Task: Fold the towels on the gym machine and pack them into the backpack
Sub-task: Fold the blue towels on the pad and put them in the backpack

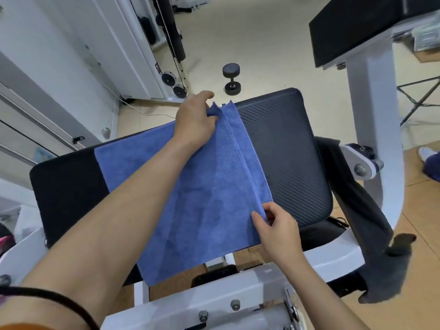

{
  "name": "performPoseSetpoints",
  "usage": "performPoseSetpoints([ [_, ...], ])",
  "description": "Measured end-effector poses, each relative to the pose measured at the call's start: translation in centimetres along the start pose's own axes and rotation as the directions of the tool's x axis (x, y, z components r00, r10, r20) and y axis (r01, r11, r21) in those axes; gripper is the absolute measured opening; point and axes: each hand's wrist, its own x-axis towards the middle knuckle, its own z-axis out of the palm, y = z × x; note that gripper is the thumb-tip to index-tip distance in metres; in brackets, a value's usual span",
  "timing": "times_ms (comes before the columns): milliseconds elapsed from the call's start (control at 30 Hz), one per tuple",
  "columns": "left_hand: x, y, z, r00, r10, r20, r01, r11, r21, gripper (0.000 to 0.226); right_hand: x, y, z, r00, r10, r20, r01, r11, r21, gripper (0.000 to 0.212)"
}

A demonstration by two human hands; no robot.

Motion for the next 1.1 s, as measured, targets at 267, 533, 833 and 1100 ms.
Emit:
performPoseSetpoints([
  [267, -0.5, 1.7, -1.1, 0.986, 0.095, -0.137, -0.105, 0.992, -0.065, 0.019, 0.3, 0.3, -1.2, 0.996, 0.007, 0.093, -0.021, 0.989, 0.146, 0.014],
  [533, 0.7, 1.6, 1.1, 0.987, 0.161, 0.012, -0.160, 0.973, 0.164, 0.020, 0.6, 0.3, -1.8, 0.999, -0.015, 0.036, 0.011, 0.996, 0.094, 0.018],
  [833, 1.7, 1.5, 1.4, 0.994, 0.105, -0.026, -0.100, 0.984, 0.151, 0.021, 1.0, 0.7, -1.9, 1.000, 0.001, -0.006, 0.000, 0.998, 0.065, 0.009],
  [1100, 1.6, 1.8, 1.6, 0.988, 0.143, 0.065, -0.154, 0.963, 0.219, 0.023, 0.6, 0.7, -1.6, 0.996, -0.017, -0.084, -0.003, 0.973, -0.231, 0.012],
])
